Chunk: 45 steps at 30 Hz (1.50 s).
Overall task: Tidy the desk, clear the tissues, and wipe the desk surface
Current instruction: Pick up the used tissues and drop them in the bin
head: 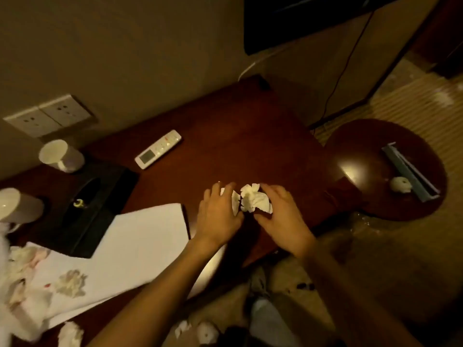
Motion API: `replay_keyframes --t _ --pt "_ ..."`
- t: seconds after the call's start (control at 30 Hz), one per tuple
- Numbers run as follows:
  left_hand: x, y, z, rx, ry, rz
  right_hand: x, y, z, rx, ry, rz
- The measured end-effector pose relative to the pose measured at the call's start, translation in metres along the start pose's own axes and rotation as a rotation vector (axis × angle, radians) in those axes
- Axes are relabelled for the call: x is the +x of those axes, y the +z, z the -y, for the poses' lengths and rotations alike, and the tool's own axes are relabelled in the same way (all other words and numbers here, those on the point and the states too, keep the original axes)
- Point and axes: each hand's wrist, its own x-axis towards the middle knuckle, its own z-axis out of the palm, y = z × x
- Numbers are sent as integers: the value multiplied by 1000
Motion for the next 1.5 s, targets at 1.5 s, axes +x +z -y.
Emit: replay_keyframes --t 1.5 --pt "-457 -104 284 -115 -900 -851 -204 308 363 -237 -962 554"
